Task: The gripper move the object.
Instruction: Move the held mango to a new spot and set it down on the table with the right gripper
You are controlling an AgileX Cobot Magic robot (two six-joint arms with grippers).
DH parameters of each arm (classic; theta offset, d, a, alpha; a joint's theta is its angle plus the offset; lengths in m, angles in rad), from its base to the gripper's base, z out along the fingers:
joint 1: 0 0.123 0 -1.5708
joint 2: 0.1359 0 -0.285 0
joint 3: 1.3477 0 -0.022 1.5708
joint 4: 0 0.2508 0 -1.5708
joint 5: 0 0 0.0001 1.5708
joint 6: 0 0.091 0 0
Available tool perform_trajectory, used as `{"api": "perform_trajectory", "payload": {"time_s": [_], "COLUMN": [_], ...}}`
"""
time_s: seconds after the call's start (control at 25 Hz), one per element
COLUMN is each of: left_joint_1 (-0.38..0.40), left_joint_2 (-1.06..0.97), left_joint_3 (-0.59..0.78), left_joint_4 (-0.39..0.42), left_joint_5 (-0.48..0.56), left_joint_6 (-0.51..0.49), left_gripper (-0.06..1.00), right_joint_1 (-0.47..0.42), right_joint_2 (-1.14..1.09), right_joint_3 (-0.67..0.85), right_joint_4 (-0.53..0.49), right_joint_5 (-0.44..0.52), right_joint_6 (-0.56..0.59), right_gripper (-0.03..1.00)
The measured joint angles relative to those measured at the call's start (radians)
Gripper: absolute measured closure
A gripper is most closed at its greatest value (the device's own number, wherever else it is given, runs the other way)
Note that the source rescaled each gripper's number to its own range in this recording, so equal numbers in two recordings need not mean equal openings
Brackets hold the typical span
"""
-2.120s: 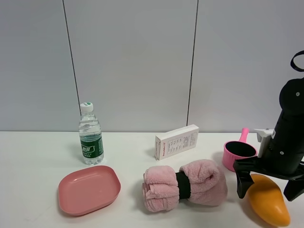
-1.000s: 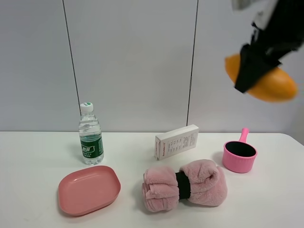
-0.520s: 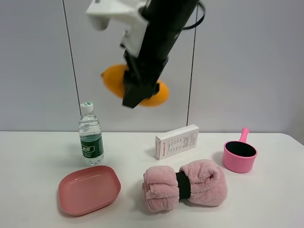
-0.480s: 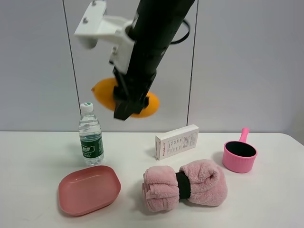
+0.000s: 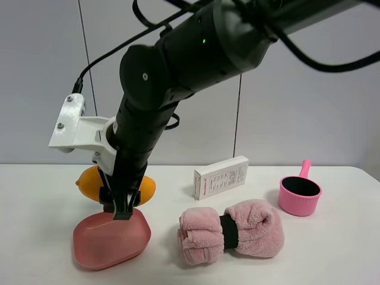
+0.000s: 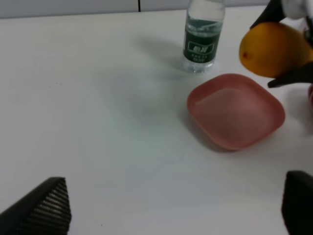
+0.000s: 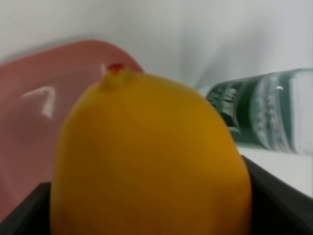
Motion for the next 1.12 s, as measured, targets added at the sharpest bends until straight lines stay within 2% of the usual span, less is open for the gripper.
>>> {"api": "perform_trajectory", "payload": {"time_s": [0.28, 1.04, 1.12], "left_joint_1": [0.0, 0.0, 0.0], "left_joint_2": [0.0, 0.0, 0.0], "left_joint_3": [0.0, 0.0, 0.0], "left_joint_4": [0.0, 0.0, 0.0], "left_joint_5": [0.0, 0.0, 0.0], "left_joint_6": [0.0, 0.0, 0.0], "left_gripper": [-0.06, -0.06, -0.06], "right_joint_1": [0.003, 0.003, 0.003], "right_joint_2": [0.084, 0.142, 0.142], "right_joint_3": [0.0, 0.0, 0.0], "right_joint_4": [0.077, 0.105, 0.105], "right_joint_5": [-0.14, -0.171, -0.17], "right_joint_6": [0.0, 0.0, 0.0], "right_gripper": [0.96, 0.96, 0.92]}}
